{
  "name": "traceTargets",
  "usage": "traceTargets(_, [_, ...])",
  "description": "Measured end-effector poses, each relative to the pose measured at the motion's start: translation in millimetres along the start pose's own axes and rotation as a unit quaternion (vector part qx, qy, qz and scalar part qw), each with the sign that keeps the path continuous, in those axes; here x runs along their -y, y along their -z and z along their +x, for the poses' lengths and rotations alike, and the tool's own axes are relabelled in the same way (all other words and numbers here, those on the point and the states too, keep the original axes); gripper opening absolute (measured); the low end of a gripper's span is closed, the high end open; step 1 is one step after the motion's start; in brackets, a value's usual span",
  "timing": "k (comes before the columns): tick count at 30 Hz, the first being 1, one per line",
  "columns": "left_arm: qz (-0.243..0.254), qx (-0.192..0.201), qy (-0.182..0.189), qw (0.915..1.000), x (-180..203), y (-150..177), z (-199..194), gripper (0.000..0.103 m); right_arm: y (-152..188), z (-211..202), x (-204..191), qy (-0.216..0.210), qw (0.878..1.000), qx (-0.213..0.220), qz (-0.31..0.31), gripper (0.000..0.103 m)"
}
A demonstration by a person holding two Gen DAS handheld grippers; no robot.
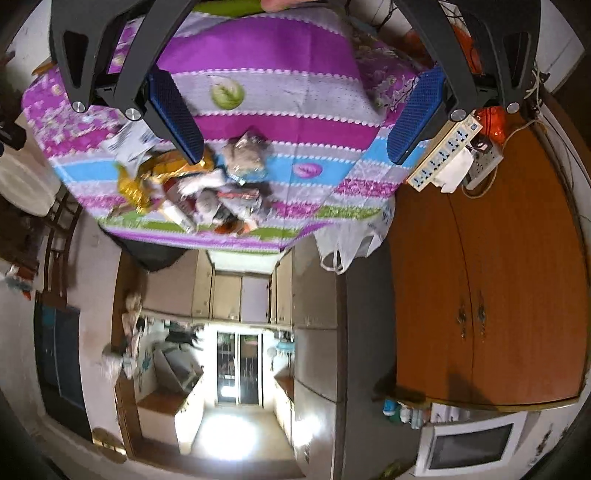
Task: Collect trash
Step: 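Grasp the white medicine packet with the right tool while the left tool grasps the clear grain bag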
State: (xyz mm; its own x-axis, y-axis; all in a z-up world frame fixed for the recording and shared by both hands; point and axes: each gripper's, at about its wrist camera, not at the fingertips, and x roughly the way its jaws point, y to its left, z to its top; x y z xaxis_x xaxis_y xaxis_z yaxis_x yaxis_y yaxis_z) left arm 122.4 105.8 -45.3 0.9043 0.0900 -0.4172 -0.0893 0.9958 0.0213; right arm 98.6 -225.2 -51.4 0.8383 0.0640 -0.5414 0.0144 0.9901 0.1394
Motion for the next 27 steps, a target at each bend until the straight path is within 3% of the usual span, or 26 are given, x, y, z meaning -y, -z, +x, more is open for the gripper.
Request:
traceTargets(9, [0.018, -0.025, 0.007, 0.9995, -6.6, 10.0, 46.4, 0.099, -2.9, 61.8, -5.7, -0.037, 0.988, -0.113, 0.1, 0.098])
traceTargets(14, [0.02, -0.055, 0.03, 0.9978, -9.9, 9.2, 67.3, 0.099, -3.5, 103.0, -31.4, -0.049, 0.968, -0.177, 0.17, 0.098])
traceTargets(18, [0.019, -0.109, 0.064, 0.9918, -17.0, 15.0, 93.0, 0.098, -4.5, 122.4, -49.0, -0.029, 0.962, -0.19, 0.194, 0.098])
traceTargets(22, [-0.004, -0.125, 0.082, 0.9887, -31.6, 19.0, 112.5, 0.09, -7.2, 140.4, -68.3, 0.0, 0.964, -0.191, 0.187, 0.097])
traceTargets(26, [-0.016, -0.134, 0.091, 0.9866, -41.5, 20.1, 129.8, 0.084, -6.1, 159.5, -72.9, 0.033, 0.962, -0.197, 0.187, 0.085])
traceTargets(27, [-0.013, -0.134, 0.096, 0.9862, -41.6, 19.2, 133.3, 0.084, -4.8, 161.7, -75.1, 0.04, 0.965, -0.193, 0.176, 0.077])
